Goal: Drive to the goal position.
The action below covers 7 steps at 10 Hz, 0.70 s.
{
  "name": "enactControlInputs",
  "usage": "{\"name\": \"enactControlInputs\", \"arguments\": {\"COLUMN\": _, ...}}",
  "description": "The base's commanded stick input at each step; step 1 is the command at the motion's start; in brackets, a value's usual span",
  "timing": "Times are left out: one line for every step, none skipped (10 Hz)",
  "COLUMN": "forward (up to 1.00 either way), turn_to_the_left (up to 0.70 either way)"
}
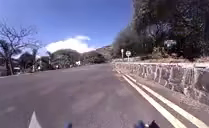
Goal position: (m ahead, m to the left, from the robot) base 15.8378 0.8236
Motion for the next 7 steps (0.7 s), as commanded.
{"name": "enactControlInputs", "arguments": {"forward": 0.5, "turn_to_the_left": -0.5}}
{"name": "enactControlInputs", "arguments": {"forward": 0.5, "turn_to_the_left": -0.5}}
{"name": "enactControlInputs", "arguments": {"forward": 0.5, "turn_to_the_left": -0.5}}
{"name": "enactControlInputs", "arguments": {"forward": 0.5, "turn_to_the_left": -0.5}}
{"name": "enactControlInputs", "arguments": {"forward": 0.5, "turn_to_the_left": -0.5}}
{"name": "enactControlInputs", "arguments": {"forward": 0.5, "turn_to_the_left": 0.0}}
{"name": "enactControlInputs", "arguments": {"forward": 0.5, "turn_to_the_left": 0.0}}
